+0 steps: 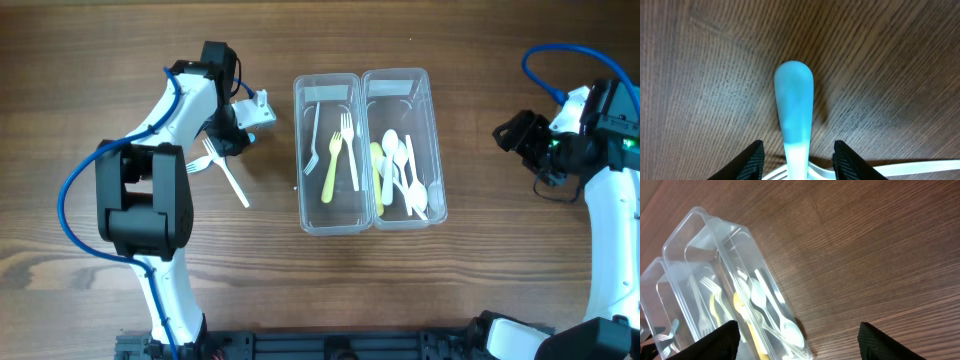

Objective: Pack container
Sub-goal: 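Lower the left gripper and grasp the light-blue fork, then carry the light-blue fork into the left container and release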

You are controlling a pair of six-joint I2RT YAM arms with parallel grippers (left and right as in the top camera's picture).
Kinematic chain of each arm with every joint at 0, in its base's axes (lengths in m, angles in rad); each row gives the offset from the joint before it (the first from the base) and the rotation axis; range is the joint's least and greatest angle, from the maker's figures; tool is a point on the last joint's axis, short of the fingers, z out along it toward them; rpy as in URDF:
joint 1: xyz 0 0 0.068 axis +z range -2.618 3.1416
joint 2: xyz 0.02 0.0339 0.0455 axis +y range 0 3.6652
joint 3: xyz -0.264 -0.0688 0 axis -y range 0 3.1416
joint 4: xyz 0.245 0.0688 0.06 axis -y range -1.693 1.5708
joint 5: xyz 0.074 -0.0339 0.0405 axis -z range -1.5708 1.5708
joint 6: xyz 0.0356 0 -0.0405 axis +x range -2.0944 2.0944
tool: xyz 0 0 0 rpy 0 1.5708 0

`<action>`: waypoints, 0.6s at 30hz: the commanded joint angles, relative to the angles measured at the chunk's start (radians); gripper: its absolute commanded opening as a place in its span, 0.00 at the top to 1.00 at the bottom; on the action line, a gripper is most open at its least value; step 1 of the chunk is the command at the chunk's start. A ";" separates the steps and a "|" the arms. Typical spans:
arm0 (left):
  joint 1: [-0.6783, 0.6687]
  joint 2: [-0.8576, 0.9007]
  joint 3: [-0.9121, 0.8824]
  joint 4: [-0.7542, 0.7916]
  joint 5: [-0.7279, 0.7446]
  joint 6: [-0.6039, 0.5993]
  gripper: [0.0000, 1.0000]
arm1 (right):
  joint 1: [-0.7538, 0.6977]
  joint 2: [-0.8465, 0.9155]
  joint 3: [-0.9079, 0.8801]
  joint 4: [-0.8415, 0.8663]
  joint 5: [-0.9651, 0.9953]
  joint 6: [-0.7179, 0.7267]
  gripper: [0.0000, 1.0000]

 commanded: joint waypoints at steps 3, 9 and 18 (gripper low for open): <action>0.002 0.075 -0.005 -0.006 0.007 -0.024 0.53 | 0.002 0.010 -0.010 -0.001 -0.011 -0.004 0.24; 0.002 0.095 -0.004 0.010 -0.037 -0.093 0.89 | 0.002 0.010 -0.010 0.000 -0.011 -0.003 0.24; -0.053 -0.076 0.005 -0.051 -0.076 -0.265 0.96 | 0.001 0.010 -0.010 0.014 -0.005 0.001 0.25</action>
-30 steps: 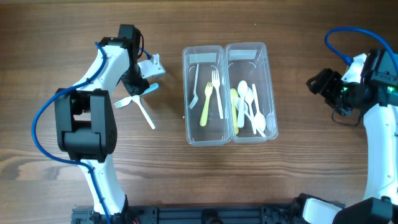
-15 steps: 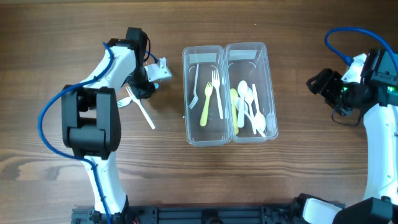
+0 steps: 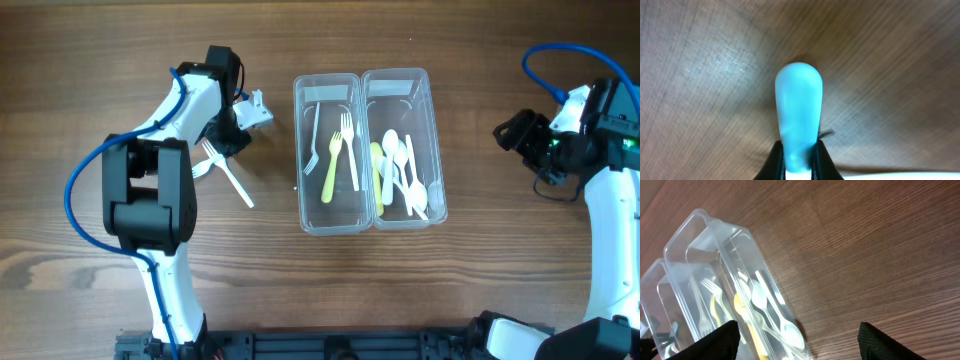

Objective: Pack container
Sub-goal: 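Carry the light-blue fork into the left container and release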

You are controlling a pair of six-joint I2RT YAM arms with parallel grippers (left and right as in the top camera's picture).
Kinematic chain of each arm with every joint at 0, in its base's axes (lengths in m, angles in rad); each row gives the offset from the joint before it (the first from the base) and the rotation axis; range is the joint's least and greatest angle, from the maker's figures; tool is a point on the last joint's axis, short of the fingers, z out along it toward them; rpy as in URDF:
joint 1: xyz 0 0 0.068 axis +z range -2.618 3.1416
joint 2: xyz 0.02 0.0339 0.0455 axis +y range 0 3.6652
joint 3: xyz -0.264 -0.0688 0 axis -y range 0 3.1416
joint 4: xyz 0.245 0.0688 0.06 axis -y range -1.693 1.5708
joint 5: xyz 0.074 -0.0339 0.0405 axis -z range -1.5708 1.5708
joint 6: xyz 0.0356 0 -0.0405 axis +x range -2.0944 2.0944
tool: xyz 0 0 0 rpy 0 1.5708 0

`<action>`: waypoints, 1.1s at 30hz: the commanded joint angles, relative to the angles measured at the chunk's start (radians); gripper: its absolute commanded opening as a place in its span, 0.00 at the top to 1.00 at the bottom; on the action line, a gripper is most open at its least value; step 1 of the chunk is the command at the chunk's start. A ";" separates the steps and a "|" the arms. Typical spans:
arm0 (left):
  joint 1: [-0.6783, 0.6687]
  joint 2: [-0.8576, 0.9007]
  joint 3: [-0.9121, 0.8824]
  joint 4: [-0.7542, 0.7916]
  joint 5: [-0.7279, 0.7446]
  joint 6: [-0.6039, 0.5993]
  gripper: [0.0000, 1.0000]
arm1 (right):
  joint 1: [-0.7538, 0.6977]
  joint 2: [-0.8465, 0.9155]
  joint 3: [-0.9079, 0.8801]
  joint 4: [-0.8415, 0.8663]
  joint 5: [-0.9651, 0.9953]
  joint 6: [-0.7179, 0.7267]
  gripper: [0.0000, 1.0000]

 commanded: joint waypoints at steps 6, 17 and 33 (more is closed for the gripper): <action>-0.214 -0.382 -0.002 -0.048 0.065 -0.576 0.96 | 0.002 0.010 -0.010 0.005 -0.015 0.001 0.24; -0.560 -0.316 -0.007 0.061 -0.069 -1.707 0.96 | 0.002 0.010 -0.010 -0.007 -0.017 0.001 0.24; -0.273 -0.402 -0.001 -0.191 0.017 -1.603 0.02 | 0.002 0.010 -0.010 -0.008 -0.017 0.002 0.22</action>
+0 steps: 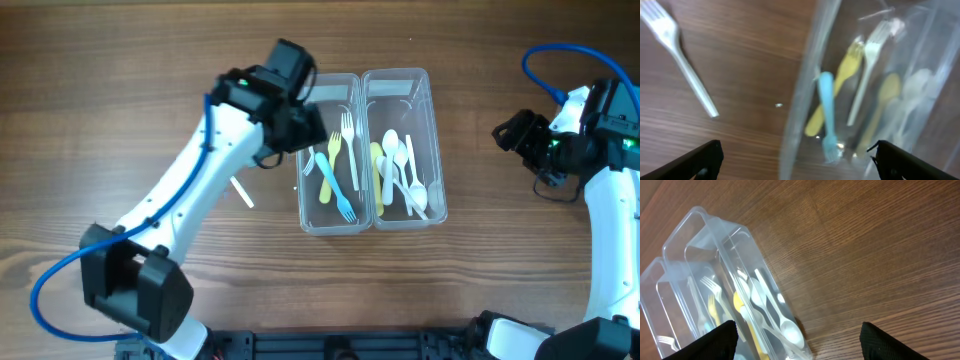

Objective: Pack container
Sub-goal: 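Carry the light-blue fork into the left container and release, then move the left gripper back and grasp the last white fork, then place the white fork into the left container and release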

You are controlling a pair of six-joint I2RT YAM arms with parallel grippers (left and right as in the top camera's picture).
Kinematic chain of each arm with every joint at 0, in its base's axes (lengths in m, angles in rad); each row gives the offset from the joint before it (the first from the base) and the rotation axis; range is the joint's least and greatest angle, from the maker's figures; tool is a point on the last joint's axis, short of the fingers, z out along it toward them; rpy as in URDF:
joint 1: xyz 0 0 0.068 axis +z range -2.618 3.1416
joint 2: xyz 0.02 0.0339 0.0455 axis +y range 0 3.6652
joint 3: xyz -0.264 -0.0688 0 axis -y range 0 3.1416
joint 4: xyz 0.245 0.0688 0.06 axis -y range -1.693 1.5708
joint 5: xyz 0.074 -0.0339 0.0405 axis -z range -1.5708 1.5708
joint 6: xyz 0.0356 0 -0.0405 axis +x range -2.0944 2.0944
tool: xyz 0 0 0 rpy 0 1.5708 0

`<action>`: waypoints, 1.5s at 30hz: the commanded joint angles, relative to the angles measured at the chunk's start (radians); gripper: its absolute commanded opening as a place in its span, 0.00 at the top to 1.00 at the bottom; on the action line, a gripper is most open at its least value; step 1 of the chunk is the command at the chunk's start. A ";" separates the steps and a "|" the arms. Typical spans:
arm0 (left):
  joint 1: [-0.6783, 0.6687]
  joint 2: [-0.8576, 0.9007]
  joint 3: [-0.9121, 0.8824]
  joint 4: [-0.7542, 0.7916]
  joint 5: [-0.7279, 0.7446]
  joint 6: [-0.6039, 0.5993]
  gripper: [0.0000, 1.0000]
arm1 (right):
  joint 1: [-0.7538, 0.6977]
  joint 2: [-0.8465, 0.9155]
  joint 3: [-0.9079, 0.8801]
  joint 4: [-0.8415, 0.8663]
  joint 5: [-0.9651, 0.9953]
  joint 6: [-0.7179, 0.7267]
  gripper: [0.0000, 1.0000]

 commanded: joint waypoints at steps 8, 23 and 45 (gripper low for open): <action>0.172 -0.004 -0.322 0.163 -0.108 -0.407 0.11 | 0.001 0.010 -0.010 -0.004 -0.017 0.001 0.22; 0.286 0.169 -0.352 0.347 -0.112 -0.021 0.30 | 0.001 0.010 -0.010 -0.015 -0.016 0.000 0.21; 0.285 0.131 -0.360 0.324 0.008 0.239 0.96 | 0.001 0.010 -0.010 -0.018 -0.016 -0.001 0.21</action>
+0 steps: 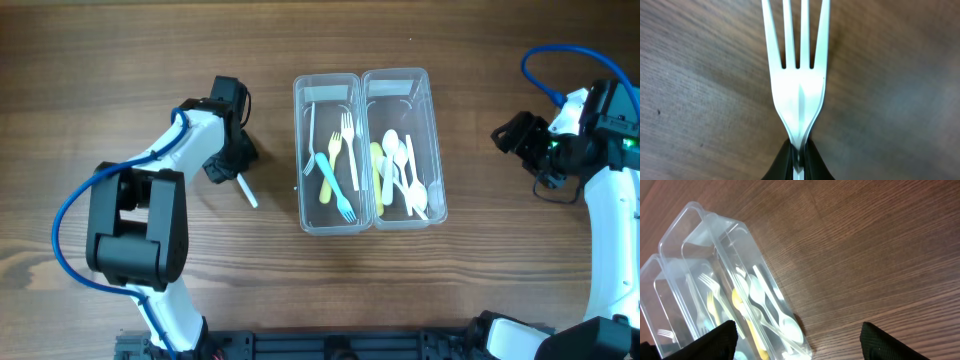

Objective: Pack container
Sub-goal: 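Place the white fork into the left container and release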

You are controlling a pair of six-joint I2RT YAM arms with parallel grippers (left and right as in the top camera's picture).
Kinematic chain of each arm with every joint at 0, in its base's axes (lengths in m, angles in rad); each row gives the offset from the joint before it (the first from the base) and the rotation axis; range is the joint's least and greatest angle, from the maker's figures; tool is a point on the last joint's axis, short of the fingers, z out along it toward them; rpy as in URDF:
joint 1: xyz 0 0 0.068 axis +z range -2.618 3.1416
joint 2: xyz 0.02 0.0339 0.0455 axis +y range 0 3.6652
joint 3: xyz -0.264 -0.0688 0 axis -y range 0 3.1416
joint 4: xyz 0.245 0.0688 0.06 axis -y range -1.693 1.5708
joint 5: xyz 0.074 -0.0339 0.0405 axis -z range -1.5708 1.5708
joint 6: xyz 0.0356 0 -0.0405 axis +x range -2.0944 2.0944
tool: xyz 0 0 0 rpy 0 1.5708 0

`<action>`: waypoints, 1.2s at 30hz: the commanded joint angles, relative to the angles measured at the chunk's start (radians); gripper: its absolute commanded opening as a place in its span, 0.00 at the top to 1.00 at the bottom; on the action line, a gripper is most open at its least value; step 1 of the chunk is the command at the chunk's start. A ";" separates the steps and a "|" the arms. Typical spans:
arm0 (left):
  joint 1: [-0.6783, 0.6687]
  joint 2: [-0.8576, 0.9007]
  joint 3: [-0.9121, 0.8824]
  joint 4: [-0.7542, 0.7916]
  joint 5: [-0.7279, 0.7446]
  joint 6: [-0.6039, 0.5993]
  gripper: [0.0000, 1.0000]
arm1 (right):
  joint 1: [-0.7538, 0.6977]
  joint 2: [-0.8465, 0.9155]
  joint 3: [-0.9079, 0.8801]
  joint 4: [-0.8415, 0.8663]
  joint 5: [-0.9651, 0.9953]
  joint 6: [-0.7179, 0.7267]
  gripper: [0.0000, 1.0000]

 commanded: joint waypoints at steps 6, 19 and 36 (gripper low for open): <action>-0.160 -0.488 0.053 -0.021 0.143 0.348 0.96 | 0.001 0.008 -0.010 0.007 -0.016 0.001 0.21; -0.433 -0.220 0.049 0.193 0.179 0.222 0.79 | 0.001 0.008 -0.010 0.003 -0.016 0.000 0.21; -0.243 -0.571 0.121 -0.208 -0.011 0.220 0.39 | 0.207 -0.028 0.006 0.106 -0.061 -0.134 0.82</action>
